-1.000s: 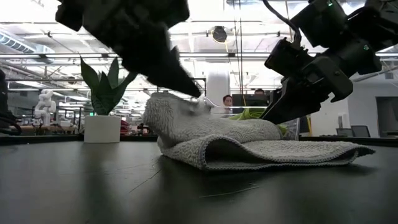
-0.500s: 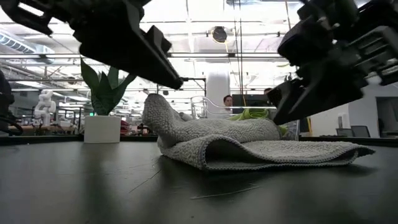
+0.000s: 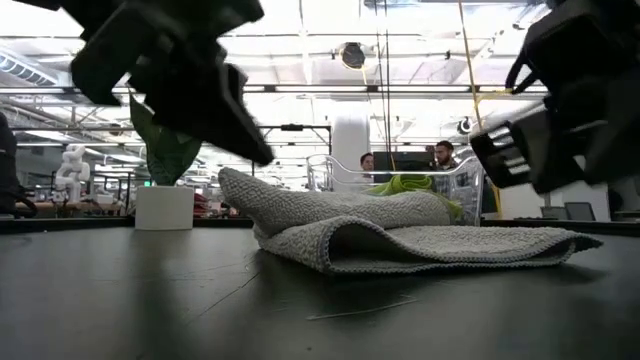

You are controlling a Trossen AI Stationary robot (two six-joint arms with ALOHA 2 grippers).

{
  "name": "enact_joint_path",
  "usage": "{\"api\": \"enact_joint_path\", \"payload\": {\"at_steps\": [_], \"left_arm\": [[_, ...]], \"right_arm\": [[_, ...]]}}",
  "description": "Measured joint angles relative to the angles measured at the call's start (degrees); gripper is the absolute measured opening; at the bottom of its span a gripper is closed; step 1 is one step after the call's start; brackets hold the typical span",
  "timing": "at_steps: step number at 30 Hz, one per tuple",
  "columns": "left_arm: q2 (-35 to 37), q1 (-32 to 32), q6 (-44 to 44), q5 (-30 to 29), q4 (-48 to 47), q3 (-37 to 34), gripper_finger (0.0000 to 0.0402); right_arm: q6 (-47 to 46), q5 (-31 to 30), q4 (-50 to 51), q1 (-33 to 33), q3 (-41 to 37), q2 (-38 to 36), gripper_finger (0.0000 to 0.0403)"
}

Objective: Fold microfiber towels
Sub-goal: Fold the gray towel

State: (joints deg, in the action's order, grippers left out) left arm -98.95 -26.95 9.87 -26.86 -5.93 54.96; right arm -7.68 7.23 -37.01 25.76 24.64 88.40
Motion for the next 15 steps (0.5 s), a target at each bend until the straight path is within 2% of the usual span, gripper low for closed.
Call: {"api": "enact_joint_path", "payload": {"at_steps": [3, 6, 7, 10, 15], "left_arm": [[0.77, -0.03, -1.0, -0.67, 1.7, 0.0, 0.0093], [1.27, 0.24, 0.17, -3.9, 0.2, 0.01, 0.0093], [1.29, 0.57, 1.3, -5.04, -1.18, 0.02, 0.0093], [1.2, 2.17, 4.48, -6.09, -5.74, -0.02, 0.0093], [1.03, 4.3, 7.06, -5.74, -9.16, -0.02, 0.0093]], "right_arm": [[0.53, -5.66, -4.12, -0.19, -1.01, 0.0, 0.0102], [1.49, -13.69, -5.34, -1.36, -1.13, 0.0, 0.0096], [1.53, -14.7, -5.45, -2.16, -1.13, 0.0, 0.0093], [2.48, -14.69, -5.5, -4.76, -1.13, 0.0, 0.0074], [3.81, -14.18, -4.05, -9.6, -1.13, 0.0, 0.0008]]}}
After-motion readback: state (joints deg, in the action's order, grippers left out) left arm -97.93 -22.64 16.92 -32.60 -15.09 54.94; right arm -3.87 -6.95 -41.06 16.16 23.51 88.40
